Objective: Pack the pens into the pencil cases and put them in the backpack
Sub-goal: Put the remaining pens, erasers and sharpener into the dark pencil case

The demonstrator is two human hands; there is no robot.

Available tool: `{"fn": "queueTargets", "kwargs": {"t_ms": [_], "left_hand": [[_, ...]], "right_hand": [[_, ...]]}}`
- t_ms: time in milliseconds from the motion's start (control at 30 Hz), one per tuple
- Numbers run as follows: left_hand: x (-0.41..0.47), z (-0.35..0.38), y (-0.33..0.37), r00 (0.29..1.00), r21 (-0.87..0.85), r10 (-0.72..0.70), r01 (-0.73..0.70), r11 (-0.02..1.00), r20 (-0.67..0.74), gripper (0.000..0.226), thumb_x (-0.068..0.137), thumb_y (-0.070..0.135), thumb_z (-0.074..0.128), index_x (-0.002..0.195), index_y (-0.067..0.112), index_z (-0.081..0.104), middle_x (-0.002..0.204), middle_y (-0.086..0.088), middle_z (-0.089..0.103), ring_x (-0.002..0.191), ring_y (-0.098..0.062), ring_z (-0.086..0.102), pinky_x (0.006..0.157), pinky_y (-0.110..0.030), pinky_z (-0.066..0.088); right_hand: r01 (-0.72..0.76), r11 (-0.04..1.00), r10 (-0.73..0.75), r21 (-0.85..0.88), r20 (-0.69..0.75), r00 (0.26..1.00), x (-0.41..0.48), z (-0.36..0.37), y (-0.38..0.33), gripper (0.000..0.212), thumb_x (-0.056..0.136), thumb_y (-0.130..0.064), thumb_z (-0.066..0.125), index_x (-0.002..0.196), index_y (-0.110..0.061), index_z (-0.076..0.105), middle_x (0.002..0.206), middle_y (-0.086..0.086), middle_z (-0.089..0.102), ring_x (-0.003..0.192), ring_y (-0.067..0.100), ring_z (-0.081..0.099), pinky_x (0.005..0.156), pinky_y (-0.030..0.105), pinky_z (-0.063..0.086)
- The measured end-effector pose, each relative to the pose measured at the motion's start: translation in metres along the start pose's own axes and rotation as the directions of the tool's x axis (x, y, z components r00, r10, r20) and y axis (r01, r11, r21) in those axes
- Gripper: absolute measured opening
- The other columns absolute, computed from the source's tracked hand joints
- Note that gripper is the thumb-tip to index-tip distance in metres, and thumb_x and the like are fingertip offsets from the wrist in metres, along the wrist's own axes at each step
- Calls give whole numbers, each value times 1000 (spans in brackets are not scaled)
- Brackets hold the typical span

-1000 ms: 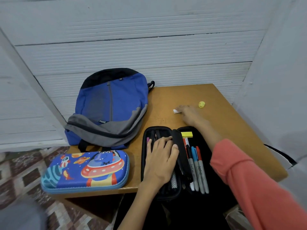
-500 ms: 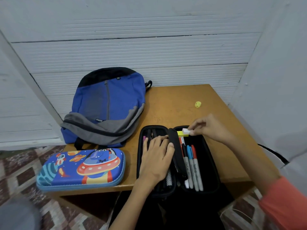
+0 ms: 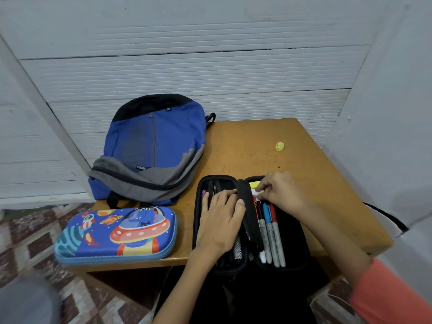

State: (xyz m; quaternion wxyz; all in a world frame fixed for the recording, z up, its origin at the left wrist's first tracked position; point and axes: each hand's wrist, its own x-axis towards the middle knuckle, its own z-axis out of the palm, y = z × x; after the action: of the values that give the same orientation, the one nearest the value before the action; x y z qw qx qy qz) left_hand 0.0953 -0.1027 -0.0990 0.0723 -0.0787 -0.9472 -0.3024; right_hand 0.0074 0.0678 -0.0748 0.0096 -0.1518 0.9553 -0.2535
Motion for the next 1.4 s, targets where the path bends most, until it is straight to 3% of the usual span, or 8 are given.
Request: {"fn": "queueTargets", "kwargs": {"t_ms": [133, 300, 600, 767, 1033, 1133, 1267, 1400], "left_hand": [[0, 0, 0, 1000, 6, -6, 6, 1000, -1, 67, 90, 52, 0, 125, 33, 54, 132, 20, 46, 132, 5, 28, 121, -40, 3], [0, 0, -1, 1000, 5, -1, 1, 1000, -1, 66, 91, 51, 1, 123, 32, 55, 132, 20, 46, 132, 5, 27, 121, -38, 1], [-1, 0, -1, 1000, 16, -2, 2, 1000, 7, 67, 91, 51, -1, 127, 34, 53, 135, 20, 44, 135, 6, 24, 121, -38, 0], [0, 0, -1, 1000, 10, 1, -1, 1000, 7, 66, 91, 51, 0, 127, 34, 53, 135, 21, 44, 134, 7, 25, 121, -38, 1], [0, 0, -1, 1000, 4, -7, 7, 1000, 1, 67, 90, 52, 0, 126, 34, 54, 134, 20, 45, 133, 6, 27, 121, -37, 0], [0, -1, 1, 1000, -7, -13, 13, 1000, 2, 70, 89, 53, 0, 130, 33, 53, 134, 19, 45, 132, 7, 27, 122, -36, -1], [0, -1, 0, 1000, -5, -7, 7, 1000, -1, 70, 89, 53, 0, 131, 32, 52, 134, 19, 46, 132, 6, 28, 121, -37, 0], [0, 0, 1, 1000, -7, -1, 1, 1000, -2, 67, 90, 52, 1, 128, 34, 53, 133, 20, 46, 132, 6, 28, 122, -38, 1]], "right_hand": [[25, 997, -24, 73, -13, 1000, 1, -8, 1, 18, 74, -13, 82, 90, -8, 76, 85, -3, 64, 72, 14, 62, 73, 32, 54], [-54, 959, 119, 280, -221, 968, 34, -19, 32, 12, 88, -19, 68, 97, -12, 72, 101, 2, 70, 89, 14, 60, 81, 28, 47], [-274, 962, 265, -16, -204, 943, 94, -9, 76, 59, 95, -18, 56, 148, -8, 33, 143, 22, 34, 131, 37, 37, 107, 39, 33], [-287, 943, 248, -170, -217, 944, 93, -11, 71, 45, 98, -26, 50, 139, -8, 47, 134, 20, 48, 123, 36, 44, 99, 39, 39], [-133, 991, 112, -32, -368, 923, 61, -2, 72, 7, 89, -14, 64, 90, -7, 64, 94, 12, 62, 87, 23, 54, 66, 28, 34], [-93, 993, 113, 73, -356, 927, 47, -1, 71, 11, 87, -16, 68, 78, -13, 62, 84, 4, 63, 81, 20, 55, 65, 29, 37], [-30, 936, 160, 351, -347, 924, 28, -10, 58, 12, 84, -24, 73, 76, -21, 65, 79, -7, 66, 80, 13, 62, 72, 30, 49], [17, 949, 96, 316, -338, 936, -8, -12, 38, 12, 84, -31, 72, 83, -20, 67, 84, -13, 65, 80, 0, 57, 66, 20, 41]]}}
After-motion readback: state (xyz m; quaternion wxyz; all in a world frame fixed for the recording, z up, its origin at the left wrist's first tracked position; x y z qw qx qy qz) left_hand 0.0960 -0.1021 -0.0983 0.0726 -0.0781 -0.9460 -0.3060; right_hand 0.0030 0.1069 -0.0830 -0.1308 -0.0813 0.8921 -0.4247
